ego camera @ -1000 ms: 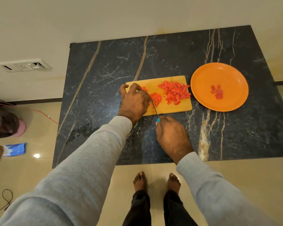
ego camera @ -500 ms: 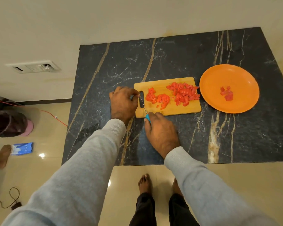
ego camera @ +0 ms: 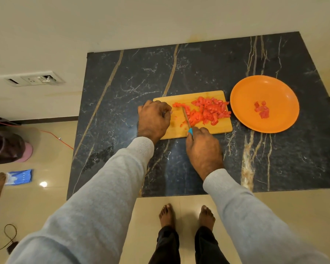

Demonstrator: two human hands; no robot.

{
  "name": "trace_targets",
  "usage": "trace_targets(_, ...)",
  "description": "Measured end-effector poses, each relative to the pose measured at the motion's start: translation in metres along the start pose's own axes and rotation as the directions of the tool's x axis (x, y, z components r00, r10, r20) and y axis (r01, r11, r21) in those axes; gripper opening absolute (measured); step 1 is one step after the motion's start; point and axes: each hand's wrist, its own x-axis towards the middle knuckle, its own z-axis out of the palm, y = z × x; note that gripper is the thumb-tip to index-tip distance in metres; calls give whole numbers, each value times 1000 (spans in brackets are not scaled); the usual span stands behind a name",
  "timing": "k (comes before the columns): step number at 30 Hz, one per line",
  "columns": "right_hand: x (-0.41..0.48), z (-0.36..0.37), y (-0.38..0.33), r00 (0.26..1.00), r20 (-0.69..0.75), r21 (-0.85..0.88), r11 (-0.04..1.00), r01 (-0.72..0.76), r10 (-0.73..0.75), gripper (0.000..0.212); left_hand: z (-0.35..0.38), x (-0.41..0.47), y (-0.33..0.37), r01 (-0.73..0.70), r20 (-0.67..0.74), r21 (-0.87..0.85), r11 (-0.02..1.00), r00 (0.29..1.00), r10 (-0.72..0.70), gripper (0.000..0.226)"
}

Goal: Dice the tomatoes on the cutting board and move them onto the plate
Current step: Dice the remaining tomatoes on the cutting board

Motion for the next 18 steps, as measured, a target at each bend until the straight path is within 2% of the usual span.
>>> trace_targets(2, -3, -1, 6, 1000, -18, 32, 999, -16, 17, 31, 3, 2, 2, -6, 12, 5, 1000, 1000, 6, 19)
trace_targets(5, -18, 1, 7, 997, -25, 82, 994, 79, -77, 38, 6, 2, 4, -6, 19, 5, 1000, 1000, 6, 19)
trace_targets(10, -45, 2, 9, 985, 71, 58, 987, 152, -156, 35, 7, -5, 3, 28, 4, 6, 1000, 1000, -28, 20)
trace_targets(18, -32, -7, 34, 998, 29, 12, 999, 49, -49, 38, 8, -8, 6, 50, -2, -1, 999, 999, -50, 20)
